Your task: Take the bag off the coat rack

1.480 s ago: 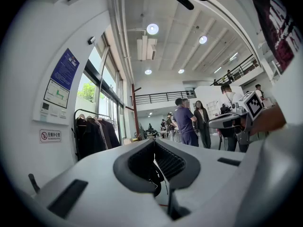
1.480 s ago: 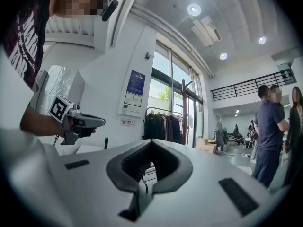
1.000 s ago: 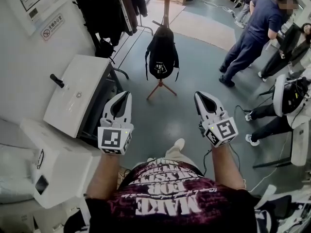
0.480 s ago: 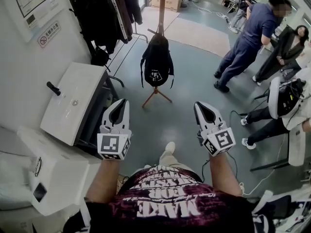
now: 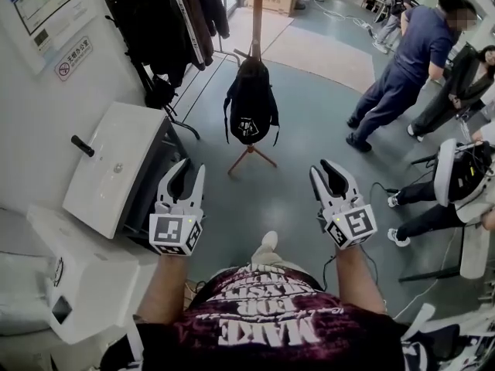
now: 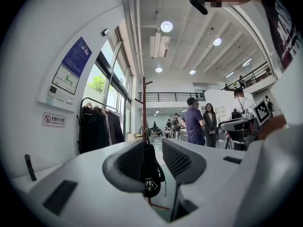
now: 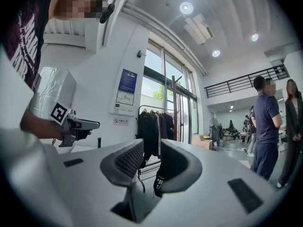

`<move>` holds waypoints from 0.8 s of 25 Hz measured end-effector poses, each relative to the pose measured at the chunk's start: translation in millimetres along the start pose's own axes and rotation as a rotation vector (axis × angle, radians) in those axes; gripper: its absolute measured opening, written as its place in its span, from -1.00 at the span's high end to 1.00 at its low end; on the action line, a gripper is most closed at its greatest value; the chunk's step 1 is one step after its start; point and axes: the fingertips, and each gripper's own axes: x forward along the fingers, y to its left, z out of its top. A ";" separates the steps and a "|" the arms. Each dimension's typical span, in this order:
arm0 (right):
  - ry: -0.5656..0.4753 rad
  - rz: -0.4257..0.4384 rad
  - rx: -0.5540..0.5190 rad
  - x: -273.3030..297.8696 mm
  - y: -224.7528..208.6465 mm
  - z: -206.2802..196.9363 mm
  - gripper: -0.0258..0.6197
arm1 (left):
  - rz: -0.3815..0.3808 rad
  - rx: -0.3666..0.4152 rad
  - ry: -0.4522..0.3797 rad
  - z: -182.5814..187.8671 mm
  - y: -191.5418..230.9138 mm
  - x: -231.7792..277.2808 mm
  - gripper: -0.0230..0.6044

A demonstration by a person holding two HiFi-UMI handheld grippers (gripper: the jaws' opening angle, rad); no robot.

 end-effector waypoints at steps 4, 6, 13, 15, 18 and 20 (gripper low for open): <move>-0.003 0.006 -0.001 18.2 -23.3 -3.0 0.57 | 0.018 0.014 -0.003 -3.1 4.1 22.4 0.57; -0.002 0.015 0.001 27.3 -33.3 -3.6 0.57 | 0.023 0.019 0.001 -3.9 4.0 34.8 0.57; 0.012 0.034 0.009 57.3 -66.6 -11.4 0.56 | 0.028 0.041 0.020 -7.6 6.2 78.3 0.57; 0.016 0.038 0.013 64.7 -74.1 -14.6 0.56 | 0.027 0.040 0.031 -11.3 7.6 89.5 0.57; 0.024 0.049 0.021 74.7 -83.1 -19.4 0.56 | 0.028 0.043 0.046 -14.4 9.2 105.2 0.57; 0.028 0.058 0.024 81.1 -89.0 -22.6 0.56 | 0.031 0.046 0.051 -14.8 9.7 114.5 0.57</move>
